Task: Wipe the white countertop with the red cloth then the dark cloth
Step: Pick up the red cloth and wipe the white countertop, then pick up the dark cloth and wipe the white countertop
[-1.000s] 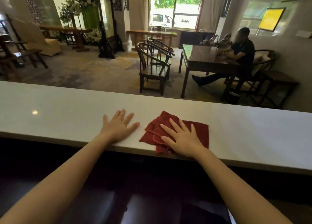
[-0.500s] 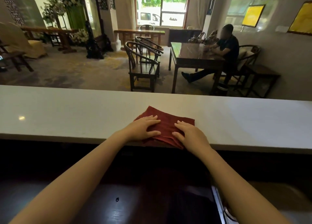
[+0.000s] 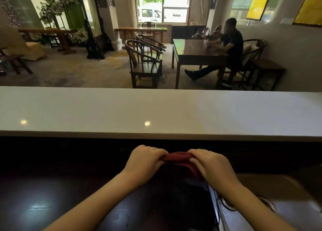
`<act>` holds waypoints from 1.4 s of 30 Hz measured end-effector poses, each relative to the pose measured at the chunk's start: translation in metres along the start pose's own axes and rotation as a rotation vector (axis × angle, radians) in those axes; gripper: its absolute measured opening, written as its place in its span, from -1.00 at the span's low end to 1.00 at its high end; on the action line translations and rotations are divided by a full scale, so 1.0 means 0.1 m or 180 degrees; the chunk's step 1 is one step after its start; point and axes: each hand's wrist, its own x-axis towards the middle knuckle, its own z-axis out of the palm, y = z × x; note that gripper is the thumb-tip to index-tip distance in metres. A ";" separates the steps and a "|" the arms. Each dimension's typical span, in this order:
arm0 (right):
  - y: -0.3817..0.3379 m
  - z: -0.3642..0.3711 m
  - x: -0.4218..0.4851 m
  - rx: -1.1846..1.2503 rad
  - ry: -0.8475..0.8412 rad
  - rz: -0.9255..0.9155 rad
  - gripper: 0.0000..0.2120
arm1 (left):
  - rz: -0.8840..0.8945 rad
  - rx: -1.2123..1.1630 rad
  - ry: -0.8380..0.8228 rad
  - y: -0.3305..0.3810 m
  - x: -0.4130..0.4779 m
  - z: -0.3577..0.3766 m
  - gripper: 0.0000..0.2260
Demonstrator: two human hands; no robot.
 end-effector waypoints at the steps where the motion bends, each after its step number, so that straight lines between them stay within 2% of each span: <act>1: 0.04 0.02 -0.10 0.0082 -0.0086 0.0049 -0.80 | -0.0013 0.0011 -0.0129 0.05 -0.04 0.06 -0.77; 9: 0.24 0.40 -1.11 0.0387 -0.0951 0.0502 -0.75 | -0.0109 0.0039 -0.1097 0.52 -0.67 0.73 -0.73; 13: 0.21 0.57 -1.58 0.0322 -0.1252 0.0512 -0.75 | 0.0000 -0.0091 -0.1207 0.79 -1.04 0.89 -0.79; 16: 0.16 0.65 -1.86 0.0207 -0.1459 0.0487 -0.72 | -0.0116 -0.0166 -0.1233 0.94 -1.34 1.08 -0.71; 21: 0.13 0.80 -2.20 0.0257 -0.1445 0.0302 -0.66 | -0.0269 -0.0305 -0.1286 1.05 -1.77 1.40 -0.63; 24: 0.11 0.84 -2.26 0.0273 -0.1483 0.0267 -0.68 | -0.0320 -0.0353 -0.1213 1.07 -1.90 1.47 -0.76; 27: 0.11 0.83 -2.25 0.0395 -0.1586 0.0339 -0.71 | -0.0415 -0.0357 -0.1376 1.07 -1.89 1.44 -0.65; 30: 0.18 0.81 -2.06 0.0623 -0.1464 0.0541 -0.70 | -0.0487 -0.0396 -0.1398 0.97 -1.68 1.35 -0.61; 34: 0.35 0.93 -1.56 0.0571 -0.0998 0.0676 -0.71 | -0.0596 -0.0534 -0.0892 0.77 -1.18 1.42 -0.74; 40: 0.57 1.24 -1.05 0.0289 -0.0803 0.0917 -0.71 | -0.0992 -0.0672 -0.0577 0.43 -0.65 1.81 -0.66; 42: 0.67 1.32 -0.90 0.0105 -0.0902 0.1041 -0.68 | -0.1006 -0.0560 -0.0657 0.29 -0.50 1.91 -0.63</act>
